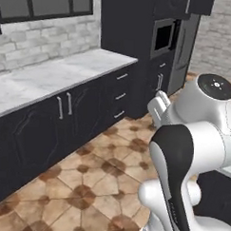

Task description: Move the cutting board and knife to the sink. Then move spray from the cabinet to the counter.

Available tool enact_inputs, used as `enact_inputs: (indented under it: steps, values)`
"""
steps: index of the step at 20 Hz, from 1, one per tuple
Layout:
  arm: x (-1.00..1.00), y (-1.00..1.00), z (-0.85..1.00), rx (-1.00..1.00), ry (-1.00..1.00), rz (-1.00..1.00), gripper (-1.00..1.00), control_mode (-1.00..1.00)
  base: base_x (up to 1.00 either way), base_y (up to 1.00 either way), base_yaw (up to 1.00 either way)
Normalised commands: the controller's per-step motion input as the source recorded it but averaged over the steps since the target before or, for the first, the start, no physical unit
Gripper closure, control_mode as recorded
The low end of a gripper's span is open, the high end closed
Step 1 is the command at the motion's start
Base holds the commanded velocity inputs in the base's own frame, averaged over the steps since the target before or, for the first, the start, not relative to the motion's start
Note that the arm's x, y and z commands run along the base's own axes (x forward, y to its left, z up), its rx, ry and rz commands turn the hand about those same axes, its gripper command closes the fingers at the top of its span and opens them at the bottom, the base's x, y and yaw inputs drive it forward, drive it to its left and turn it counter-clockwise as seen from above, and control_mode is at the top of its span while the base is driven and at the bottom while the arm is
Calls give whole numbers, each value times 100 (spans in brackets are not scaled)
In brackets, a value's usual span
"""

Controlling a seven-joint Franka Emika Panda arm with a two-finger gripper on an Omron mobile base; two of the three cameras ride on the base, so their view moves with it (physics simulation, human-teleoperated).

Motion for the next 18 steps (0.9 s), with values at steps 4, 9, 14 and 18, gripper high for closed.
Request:
enact_inputs:
  steps: [4,9,14,18]
  values:
    - [0,0,0,0,0,0,-100,100,100,53,-42]
    - [0,0,0,0,0,0,-100,100,100,42,-39]
    - [0,0,0,0,0,0,-100,100,100,11,-28]
    - [0,0,0,0,0,0,-100,100,100,0,-43]
